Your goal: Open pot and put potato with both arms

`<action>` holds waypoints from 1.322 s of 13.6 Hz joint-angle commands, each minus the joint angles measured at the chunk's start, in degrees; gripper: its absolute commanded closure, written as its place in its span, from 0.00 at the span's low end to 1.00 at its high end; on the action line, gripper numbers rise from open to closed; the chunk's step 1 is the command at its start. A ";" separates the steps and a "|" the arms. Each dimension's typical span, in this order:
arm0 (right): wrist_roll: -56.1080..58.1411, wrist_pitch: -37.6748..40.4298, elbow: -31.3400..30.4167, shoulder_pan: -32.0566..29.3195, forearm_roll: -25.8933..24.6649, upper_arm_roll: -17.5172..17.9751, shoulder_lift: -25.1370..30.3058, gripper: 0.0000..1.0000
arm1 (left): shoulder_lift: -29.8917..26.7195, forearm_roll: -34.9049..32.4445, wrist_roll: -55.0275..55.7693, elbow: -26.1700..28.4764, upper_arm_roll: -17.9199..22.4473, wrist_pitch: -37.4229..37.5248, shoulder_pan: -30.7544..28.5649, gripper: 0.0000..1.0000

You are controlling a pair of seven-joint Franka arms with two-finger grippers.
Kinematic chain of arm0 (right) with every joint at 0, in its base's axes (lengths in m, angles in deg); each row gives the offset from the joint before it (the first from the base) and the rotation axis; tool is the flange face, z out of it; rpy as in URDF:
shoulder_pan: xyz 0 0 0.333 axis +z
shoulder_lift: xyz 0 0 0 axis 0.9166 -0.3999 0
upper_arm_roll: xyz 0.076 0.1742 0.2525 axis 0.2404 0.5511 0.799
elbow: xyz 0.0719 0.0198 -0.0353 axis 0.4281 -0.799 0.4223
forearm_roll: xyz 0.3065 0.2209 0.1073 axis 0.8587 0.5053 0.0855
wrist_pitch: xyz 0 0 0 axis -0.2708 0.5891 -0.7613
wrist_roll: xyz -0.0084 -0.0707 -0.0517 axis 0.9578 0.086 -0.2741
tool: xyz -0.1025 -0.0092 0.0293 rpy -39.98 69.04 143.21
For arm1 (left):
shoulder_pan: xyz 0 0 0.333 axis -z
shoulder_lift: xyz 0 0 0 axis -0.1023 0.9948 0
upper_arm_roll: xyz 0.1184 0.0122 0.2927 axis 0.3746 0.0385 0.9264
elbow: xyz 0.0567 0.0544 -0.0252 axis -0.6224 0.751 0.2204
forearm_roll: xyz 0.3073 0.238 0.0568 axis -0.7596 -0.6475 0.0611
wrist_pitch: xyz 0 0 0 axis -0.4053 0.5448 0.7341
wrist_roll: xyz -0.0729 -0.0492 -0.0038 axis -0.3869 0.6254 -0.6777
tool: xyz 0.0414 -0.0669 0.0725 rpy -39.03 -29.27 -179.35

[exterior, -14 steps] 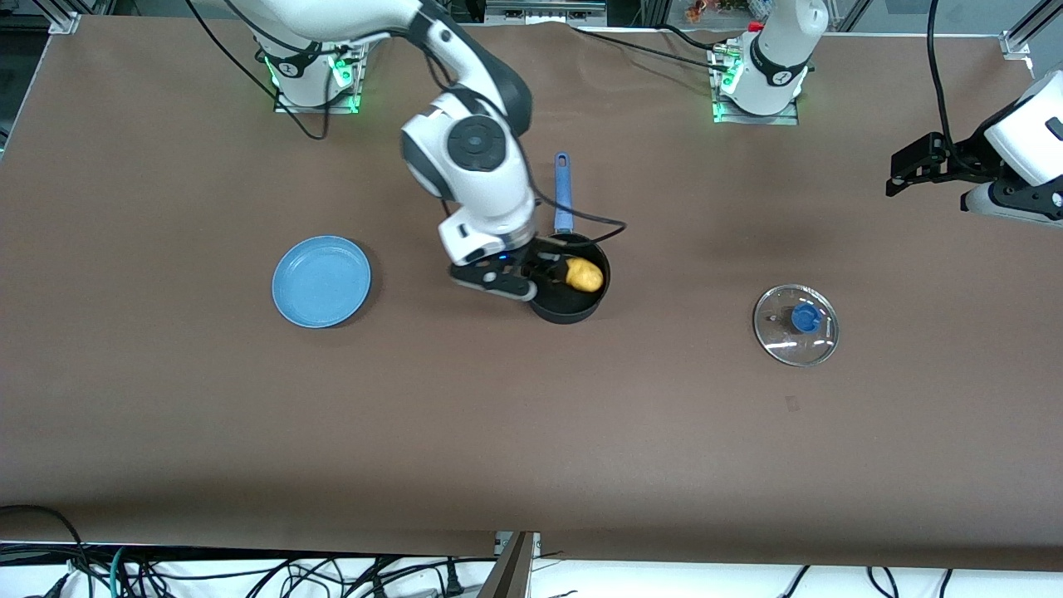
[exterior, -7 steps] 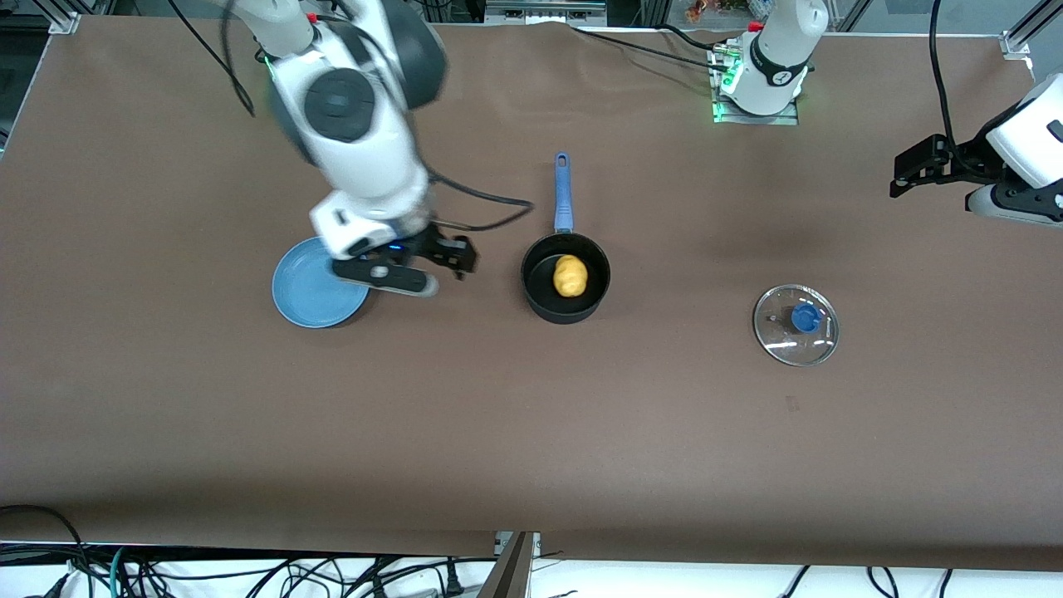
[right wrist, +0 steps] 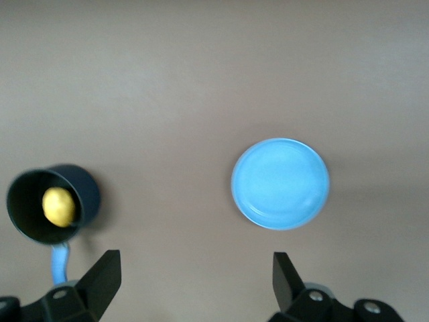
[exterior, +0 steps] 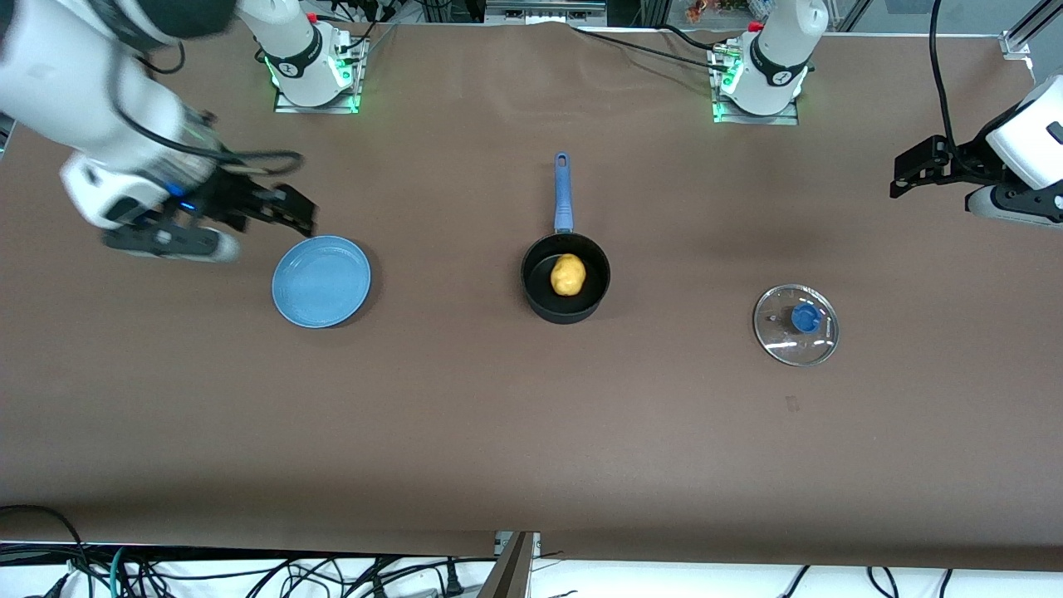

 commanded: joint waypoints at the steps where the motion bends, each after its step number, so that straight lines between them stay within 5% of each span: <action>1: 7.49 4.64 -1.86 -4.42 0.96 0.13 4.75 0.00 | -0.71 -1.19 0.82 0.81 0.24 -0.36 0.62 0.00; 18: 14.98 5.36 -2.65 -7.78 -1.15 -0.66 6.78 0.00 | -0.80 -1.11 0.82 0.72 0.24 -0.09 0.62 0.00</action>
